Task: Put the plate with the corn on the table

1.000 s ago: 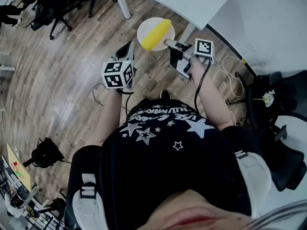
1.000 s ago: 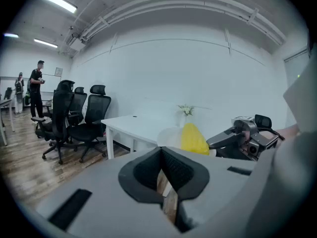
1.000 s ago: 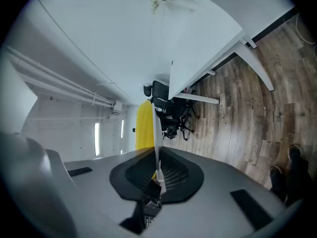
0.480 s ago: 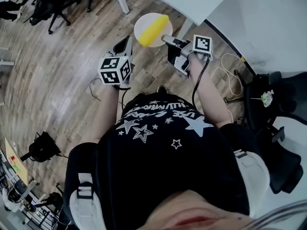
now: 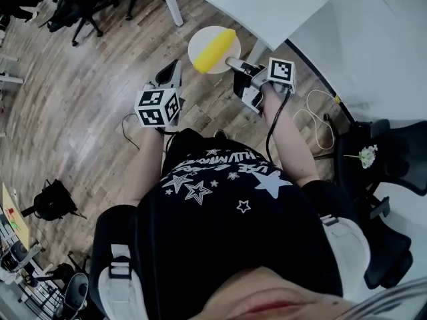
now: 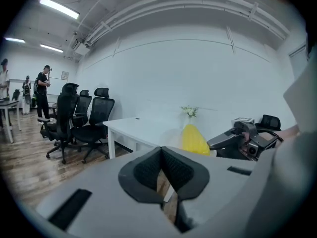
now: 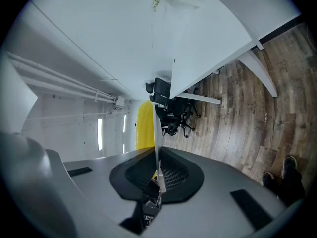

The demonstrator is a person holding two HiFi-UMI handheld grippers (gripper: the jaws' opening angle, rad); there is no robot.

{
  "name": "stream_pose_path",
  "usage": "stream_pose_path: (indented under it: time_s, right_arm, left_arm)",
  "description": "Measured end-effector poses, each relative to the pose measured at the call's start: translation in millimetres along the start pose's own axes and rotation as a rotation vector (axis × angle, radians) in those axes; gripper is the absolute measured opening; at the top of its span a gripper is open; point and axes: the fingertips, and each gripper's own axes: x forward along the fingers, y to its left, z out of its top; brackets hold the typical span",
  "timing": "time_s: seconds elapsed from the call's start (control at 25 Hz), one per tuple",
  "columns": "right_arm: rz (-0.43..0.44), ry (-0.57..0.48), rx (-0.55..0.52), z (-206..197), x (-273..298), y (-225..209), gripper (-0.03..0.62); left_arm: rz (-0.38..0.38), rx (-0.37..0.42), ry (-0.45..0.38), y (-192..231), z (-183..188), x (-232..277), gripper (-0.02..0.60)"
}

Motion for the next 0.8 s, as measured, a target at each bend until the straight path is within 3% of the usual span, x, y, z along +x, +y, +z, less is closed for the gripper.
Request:
stream_pose_path:
  time_s: [0.36,0.8]
  right_arm:
    - [-0.031,0.017,0.01,22.5,15.0,-12.3,0.023]
    - [-0.046,-0.057,0.027,92.5,76.4,-18.4,0.025]
  left_arm:
    - [0.027,-0.01,0.034,22.8,-5.9,23.2,0.008]
    - [-0.05,-0.003,0.041,85.5,26.5,115.1,0.008]
